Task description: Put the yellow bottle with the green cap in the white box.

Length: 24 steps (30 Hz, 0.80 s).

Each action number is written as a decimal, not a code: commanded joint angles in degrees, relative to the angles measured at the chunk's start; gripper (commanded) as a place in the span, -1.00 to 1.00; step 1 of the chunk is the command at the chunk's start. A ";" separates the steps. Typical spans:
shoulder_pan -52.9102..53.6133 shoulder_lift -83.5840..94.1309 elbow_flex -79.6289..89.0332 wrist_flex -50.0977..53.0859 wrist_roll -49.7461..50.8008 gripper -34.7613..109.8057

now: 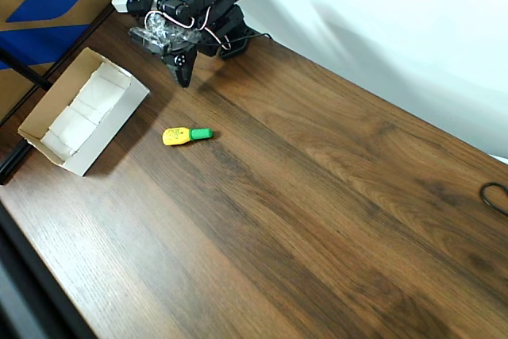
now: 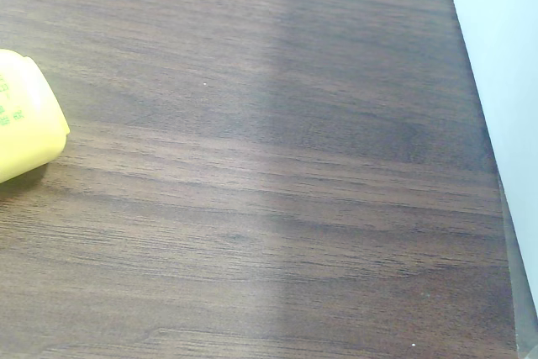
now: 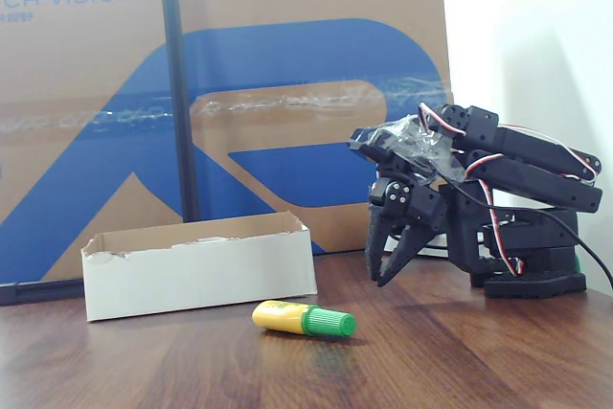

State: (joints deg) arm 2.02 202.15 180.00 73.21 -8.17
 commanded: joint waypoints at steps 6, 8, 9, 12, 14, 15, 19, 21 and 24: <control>0.88 2.64 0.09 1.14 0.09 -0.52; 0.88 2.46 0.00 1.14 -0.09 -0.52; 0.79 2.29 -0.09 1.14 -0.18 -0.52; 0.70 1.23 -0.79 1.32 -0.35 -0.52; 0.88 -0.35 -2.11 1.23 -0.44 -0.52; 0.88 -1.41 -2.81 1.14 -0.53 -0.52; -0.26 -5.10 -4.83 0.53 -1.76 -0.52; -1.32 -6.77 -5.98 0.09 -2.29 -0.52; -2.81 -9.84 -8.79 0.09 -2.29 -0.52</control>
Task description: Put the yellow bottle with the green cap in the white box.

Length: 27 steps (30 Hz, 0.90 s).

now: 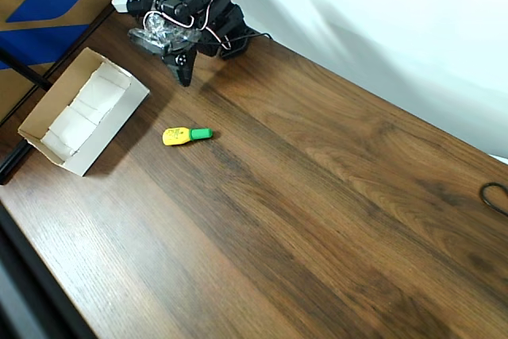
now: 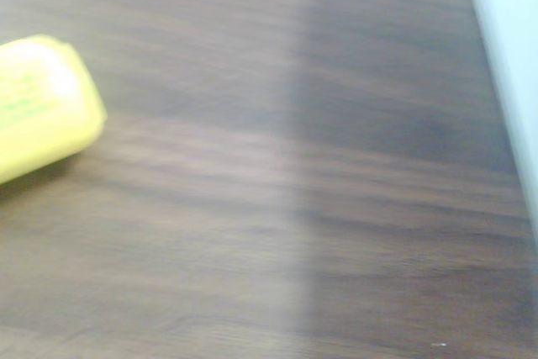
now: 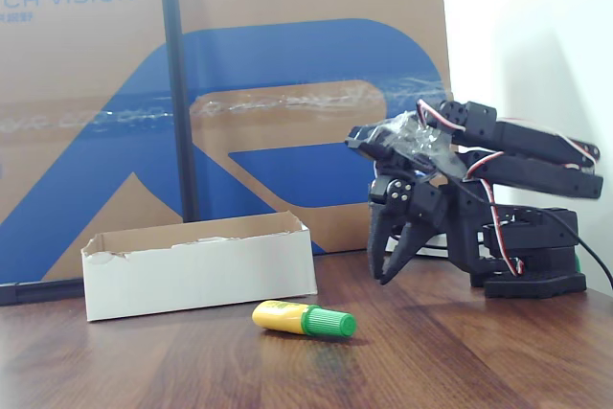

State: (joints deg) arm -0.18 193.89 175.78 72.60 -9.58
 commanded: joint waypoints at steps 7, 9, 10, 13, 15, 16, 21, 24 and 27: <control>-2.72 -8.35 -14.15 4.83 -0.97 -0.52; -3.69 -8.96 -14.94 5.01 -1.14 -0.52; -3.96 -9.40 -15.21 4.92 -0.97 -0.52; -4.48 -11.87 -15.29 2.90 -0.44 -0.52; -5.36 -14.50 -14.85 0.44 -0.35 -0.52; -5.89 -16.08 -14.68 -0.79 -0.26 -0.52; -7.21 -23.55 -14.33 -10.11 -0.70 -0.50; -7.12 -28.39 -14.15 -16.79 -0.97 -0.48; -8.44 -32.17 -14.94 -19.69 -0.88 -0.47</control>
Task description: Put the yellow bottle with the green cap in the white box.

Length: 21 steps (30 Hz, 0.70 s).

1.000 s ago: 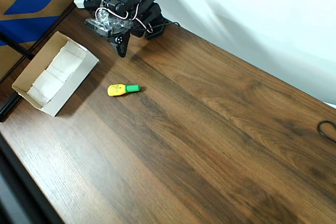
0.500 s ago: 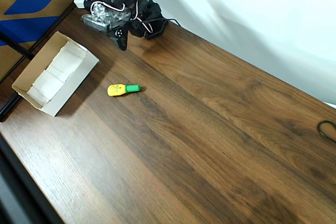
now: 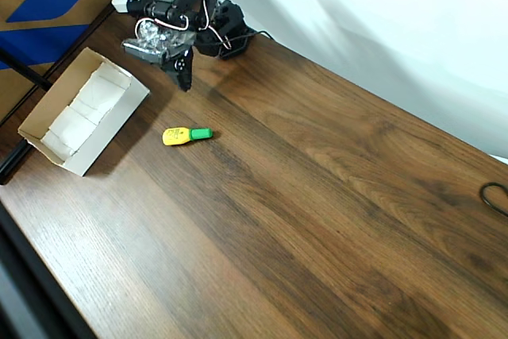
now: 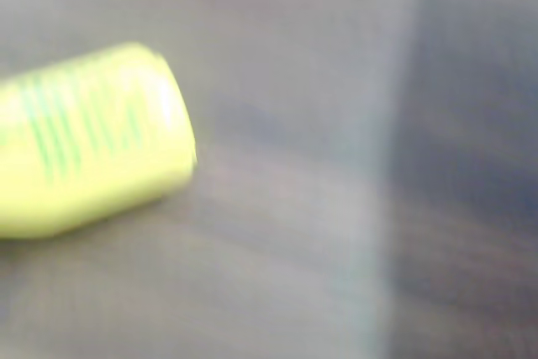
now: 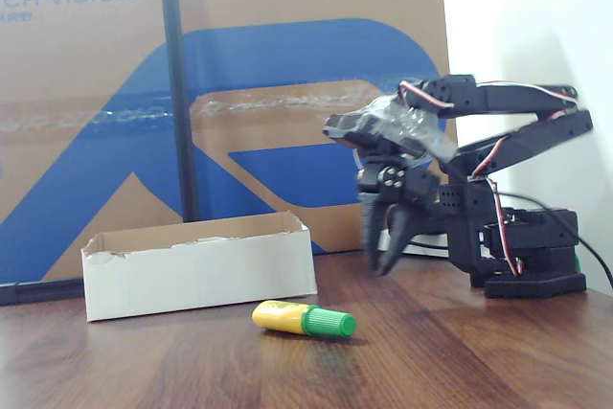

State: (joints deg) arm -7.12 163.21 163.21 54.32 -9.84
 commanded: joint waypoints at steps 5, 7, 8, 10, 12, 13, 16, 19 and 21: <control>-6.94 -4.22 -5.54 -1.23 1.14 -0.39; -9.58 -4.92 -6.77 -1.05 1.41 -0.38; -10.72 -5.10 -7.21 -1.05 1.32 -0.38; -12.66 -5.98 -8.26 -1.41 0.88 -0.36; -13.80 -7.47 -9.14 -2.11 0.18 -0.35; -13.89 -8.17 -9.40 -2.99 -0.18 -0.35; -13.36 -10.72 -9.23 -7.12 -1.23 -0.31; -13.71 -13.54 -9.14 -9.49 -2.29 -0.30; -14.06 -15.47 -8.79 -11.34 -2.72 -0.29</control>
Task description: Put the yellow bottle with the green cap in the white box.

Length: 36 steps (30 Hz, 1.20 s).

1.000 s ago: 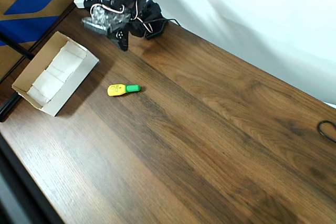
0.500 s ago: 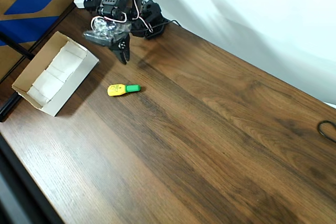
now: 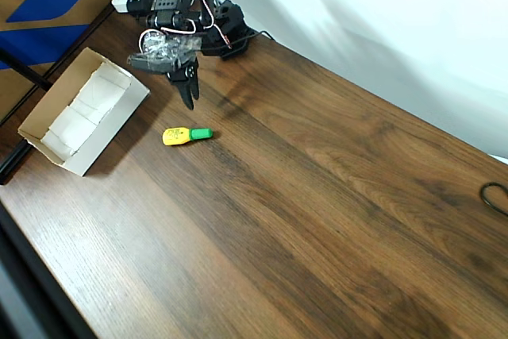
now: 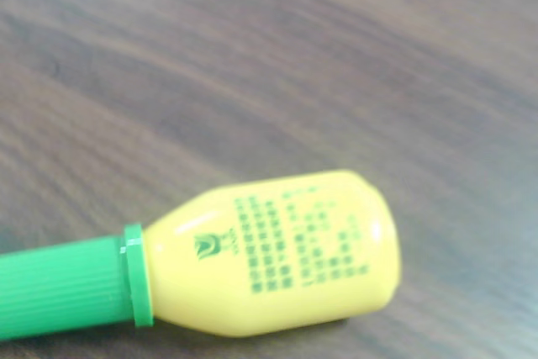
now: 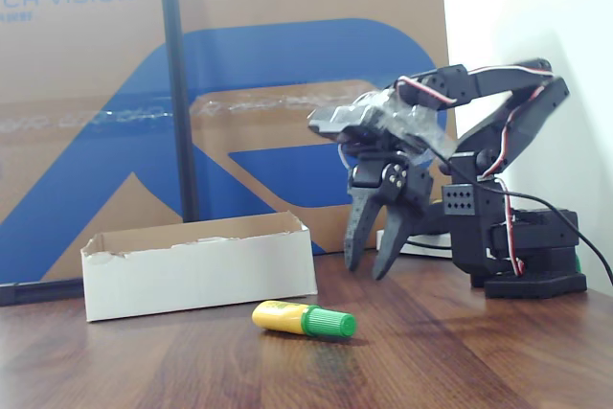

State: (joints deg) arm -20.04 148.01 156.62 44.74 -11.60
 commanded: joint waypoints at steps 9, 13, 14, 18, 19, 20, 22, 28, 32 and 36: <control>-2.72 -8.96 -4.04 -7.73 -2.02 -0.19; -4.39 -11.69 -6.06 -8.70 -2.11 -0.15; -4.66 -12.39 -6.86 -8.70 -2.11 -0.15; -4.92 -15.29 -10.63 -8.26 -2.37 -0.15; -4.92 -16.26 -11.51 -8.26 -2.55 -0.15; -4.83 -17.40 -12.39 -8.44 -2.72 -0.15; -4.31 -19.69 -13.80 -8.96 -3.34 -0.15; -2.20 -26.37 -17.67 -10.37 -4.48 -0.15; -1.14 -31.03 -19.69 -10.55 -5.36 -0.15; 0.00 -34.80 -20.30 -12.39 -6.06 -0.15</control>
State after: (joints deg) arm -20.30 112.68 139.57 32.96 -16.70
